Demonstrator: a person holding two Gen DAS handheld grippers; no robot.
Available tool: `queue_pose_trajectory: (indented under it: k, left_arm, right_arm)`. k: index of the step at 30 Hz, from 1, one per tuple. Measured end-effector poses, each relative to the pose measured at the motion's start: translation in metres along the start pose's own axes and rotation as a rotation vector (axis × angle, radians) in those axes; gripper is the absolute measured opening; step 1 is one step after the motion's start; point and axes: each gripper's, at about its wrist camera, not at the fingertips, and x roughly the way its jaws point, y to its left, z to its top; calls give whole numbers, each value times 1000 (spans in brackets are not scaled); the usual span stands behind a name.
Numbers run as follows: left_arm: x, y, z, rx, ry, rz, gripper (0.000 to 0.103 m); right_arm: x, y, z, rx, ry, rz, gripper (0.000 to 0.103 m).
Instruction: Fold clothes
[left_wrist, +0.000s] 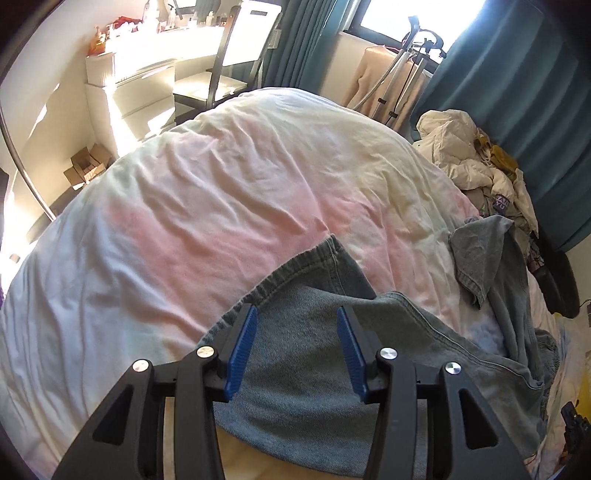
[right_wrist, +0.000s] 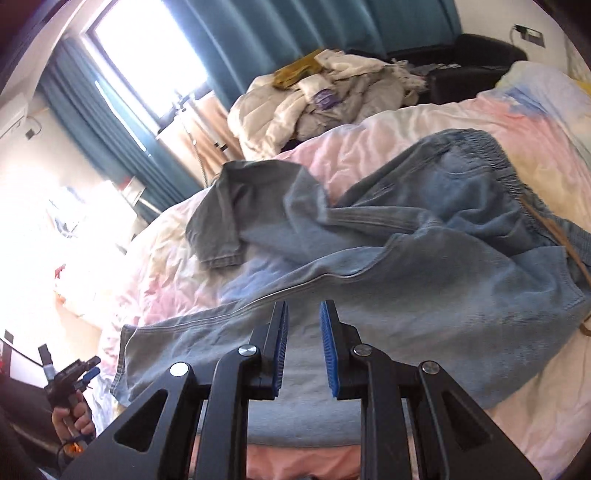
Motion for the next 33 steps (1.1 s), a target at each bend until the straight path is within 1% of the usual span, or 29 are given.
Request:
queue_pose_trajectory:
  k: [3, 7, 10, 12, 15, 17, 19, 20, 21, 22, 23, 24, 29, 30, 32, 33]
  left_arm:
    - [12, -7, 12, 45, -8, 42, 46]
    - [33, -17, 20, 103, 1, 53, 46]
    - [48, -22, 26, 141, -4, 79, 46]
    - [57, -25, 27, 167, -11, 88, 46]
    - [71, -27, 29, 194, -6, 99, 46]
    - [79, -29, 30, 212, -3, 110, 46]
    - [86, -30, 32, 226, 4, 109, 46]
    - [89, -30, 32, 233, 9, 105, 46]
    - [92, -31, 32, 240, 13, 100, 46]
    - [95, -32, 32, 248, 18, 93, 46]
    - [98, -33, 32, 255, 25, 81, 46]
    - [101, -34, 32, 263, 32, 68, 46]
    - [114, -36, 32, 280, 57, 38, 46]
    - [115, -36, 31, 284, 60, 20, 46]
    - [116, -36, 29, 295, 56, 12, 46]
    - [116, -37, 28, 302, 53, 21, 45]
  right_arm:
    - [26, 41, -6, -50, 28, 42, 19]
    - [70, 80, -19, -118, 78, 56, 19]
    - [105, 91, -34, -115, 121, 109, 20]
    - [125, 91, -45, -104, 152, 124, 24]
    - [151, 90, -61, -104, 209, 135, 25]
    - [159, 88, -67, -123, 231, 117, 29]
    - [163, 86, -71, -118, 244, 115, 38]
    - [165, 85, -71, -109, 247, 127, 49]
    - [166, 85, -72, -102, 250, 140, 56]
    - [167, 85, -72, -97, 252, 151, 58]
    - [168, 86, -72, -98, 254, 157, 62]
    - [169, 87, -73, -104, 256, 158, 64]
    - [176, 93, -80, -135, 283, 148, 64]
    - [178, 93, -82, -134, 290, 147, 64]
    - [181, 92, -85, -127, 304, 144, 64]
    - [182, 91, -86, -120, 309, 142, 64]
